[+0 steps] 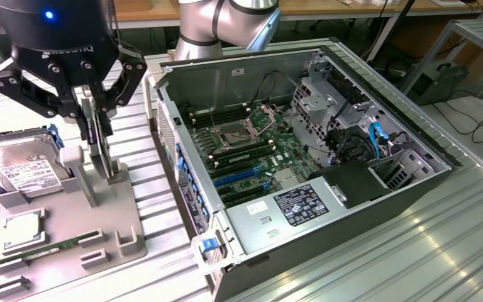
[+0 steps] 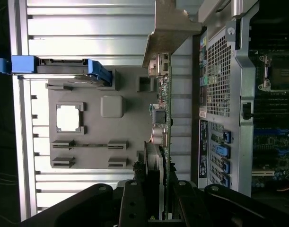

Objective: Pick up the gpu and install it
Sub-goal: 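Pick up the gpu and move the gpu toward the slot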

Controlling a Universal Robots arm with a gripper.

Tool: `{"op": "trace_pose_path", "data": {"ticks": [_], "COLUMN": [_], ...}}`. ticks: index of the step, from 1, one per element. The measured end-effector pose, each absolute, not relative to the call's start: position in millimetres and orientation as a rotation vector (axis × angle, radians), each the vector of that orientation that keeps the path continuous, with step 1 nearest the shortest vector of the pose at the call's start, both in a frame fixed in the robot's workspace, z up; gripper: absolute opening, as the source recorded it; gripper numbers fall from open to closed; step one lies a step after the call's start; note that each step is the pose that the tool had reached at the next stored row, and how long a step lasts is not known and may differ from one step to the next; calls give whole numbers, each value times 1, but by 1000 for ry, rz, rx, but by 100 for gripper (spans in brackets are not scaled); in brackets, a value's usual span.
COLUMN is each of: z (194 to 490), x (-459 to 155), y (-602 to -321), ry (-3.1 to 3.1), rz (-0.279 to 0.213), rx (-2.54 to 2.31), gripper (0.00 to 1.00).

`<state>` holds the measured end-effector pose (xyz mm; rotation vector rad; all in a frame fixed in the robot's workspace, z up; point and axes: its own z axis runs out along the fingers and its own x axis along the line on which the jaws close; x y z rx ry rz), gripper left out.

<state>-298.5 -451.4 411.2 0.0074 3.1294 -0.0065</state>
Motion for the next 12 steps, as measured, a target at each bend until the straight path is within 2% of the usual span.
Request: {"op": "trace_pose_path", "data": {"ticks": [12], "z": [431], "x": [-299], "y": [-451], "ry": [3130], "rz": [-7], "rx": [7], "gripper": [27]}}
